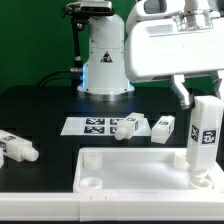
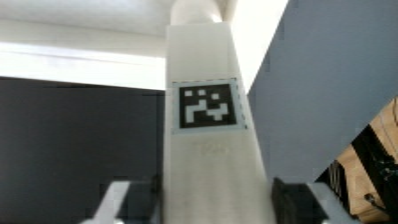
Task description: Assemble desk
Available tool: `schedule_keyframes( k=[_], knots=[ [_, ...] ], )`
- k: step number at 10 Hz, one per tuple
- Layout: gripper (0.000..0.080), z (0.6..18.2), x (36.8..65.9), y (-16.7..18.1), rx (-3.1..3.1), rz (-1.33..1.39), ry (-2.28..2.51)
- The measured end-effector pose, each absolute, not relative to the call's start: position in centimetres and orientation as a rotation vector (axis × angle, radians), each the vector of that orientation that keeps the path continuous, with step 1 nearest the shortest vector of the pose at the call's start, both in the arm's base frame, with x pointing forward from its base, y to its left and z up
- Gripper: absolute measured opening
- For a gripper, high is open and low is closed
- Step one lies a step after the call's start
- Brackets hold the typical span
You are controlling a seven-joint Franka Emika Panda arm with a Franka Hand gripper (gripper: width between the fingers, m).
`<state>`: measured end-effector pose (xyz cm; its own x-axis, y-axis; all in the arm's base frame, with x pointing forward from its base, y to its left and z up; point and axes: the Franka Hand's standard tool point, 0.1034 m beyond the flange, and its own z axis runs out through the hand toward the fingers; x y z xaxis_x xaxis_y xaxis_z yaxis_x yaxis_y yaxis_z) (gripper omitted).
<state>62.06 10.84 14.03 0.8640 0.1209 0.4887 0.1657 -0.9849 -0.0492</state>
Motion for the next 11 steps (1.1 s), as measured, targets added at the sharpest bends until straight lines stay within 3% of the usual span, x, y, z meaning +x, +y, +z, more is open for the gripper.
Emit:
schedule_keyframes(
  k=[6, 10, 11],
  knots=[
    [0.0285, 12.3, 62.1, 11.0, -2.95, -0.742, -0.225],
    [0.0285, 12.2, 62.1, 11.0, -2.943, -0.787, -0.226],
    [0.0395, 12.2, 62.1, 11.0, -2.943, -0.783, -0.226]
  ],
)
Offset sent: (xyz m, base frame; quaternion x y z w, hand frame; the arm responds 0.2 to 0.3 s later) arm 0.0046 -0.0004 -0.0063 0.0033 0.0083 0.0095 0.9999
